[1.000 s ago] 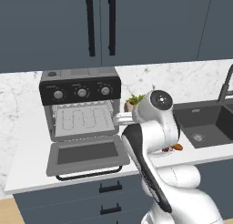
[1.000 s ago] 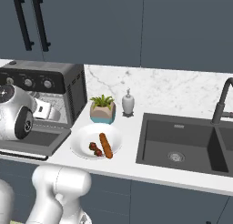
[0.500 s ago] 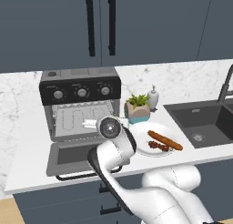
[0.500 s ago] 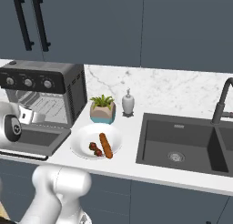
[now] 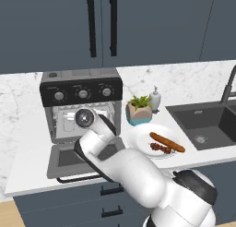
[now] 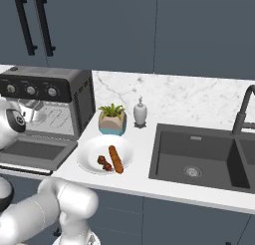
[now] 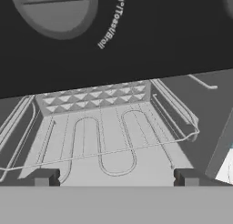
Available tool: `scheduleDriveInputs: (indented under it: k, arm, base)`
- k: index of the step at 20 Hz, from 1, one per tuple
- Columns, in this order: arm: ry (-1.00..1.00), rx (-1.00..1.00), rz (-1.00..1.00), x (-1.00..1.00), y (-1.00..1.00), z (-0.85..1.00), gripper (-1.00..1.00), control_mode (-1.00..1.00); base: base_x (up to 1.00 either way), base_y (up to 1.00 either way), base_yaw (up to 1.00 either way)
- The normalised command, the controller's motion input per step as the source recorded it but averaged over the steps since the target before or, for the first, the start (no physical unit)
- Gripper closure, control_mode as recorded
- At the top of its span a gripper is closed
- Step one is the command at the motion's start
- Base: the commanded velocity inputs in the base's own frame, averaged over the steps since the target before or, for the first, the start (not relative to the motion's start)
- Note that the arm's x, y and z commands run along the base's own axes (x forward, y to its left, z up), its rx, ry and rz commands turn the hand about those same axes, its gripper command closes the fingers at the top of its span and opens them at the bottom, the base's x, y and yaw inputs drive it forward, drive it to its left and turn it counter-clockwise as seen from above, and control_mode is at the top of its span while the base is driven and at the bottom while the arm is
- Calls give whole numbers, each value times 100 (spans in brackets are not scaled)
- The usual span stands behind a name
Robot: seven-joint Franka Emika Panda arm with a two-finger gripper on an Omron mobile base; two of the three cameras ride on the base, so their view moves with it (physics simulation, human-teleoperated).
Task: Pick up the kebab skewer and baguette bread, and place them inside the toaster oven. Close the toaster oven door and start by setting the timer.
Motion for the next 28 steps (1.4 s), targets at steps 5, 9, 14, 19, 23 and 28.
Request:
scheduleDriveInputs:
  k: [5,9,14,19,23,28]
  arm:
    - [-8,-13,0,25,30,-16,-100,-100]
    - [-15,-11,0,15,18,-1,-100,-100]
    - [-10,-3,1,10,3,-3,-100,-100]
    - [0,3,4,15,0,-3,-100,-100]
    - [0,7,6,24,2,-14,-100,-100]
    - [0,3,9,16,0,-26,-100,-100]
  base:
    - [0,0,0]
    - [0,0,0]
    - [0,0,0]
    - [0,0,0]
    - [0,0,0]
    - [0,0,0]
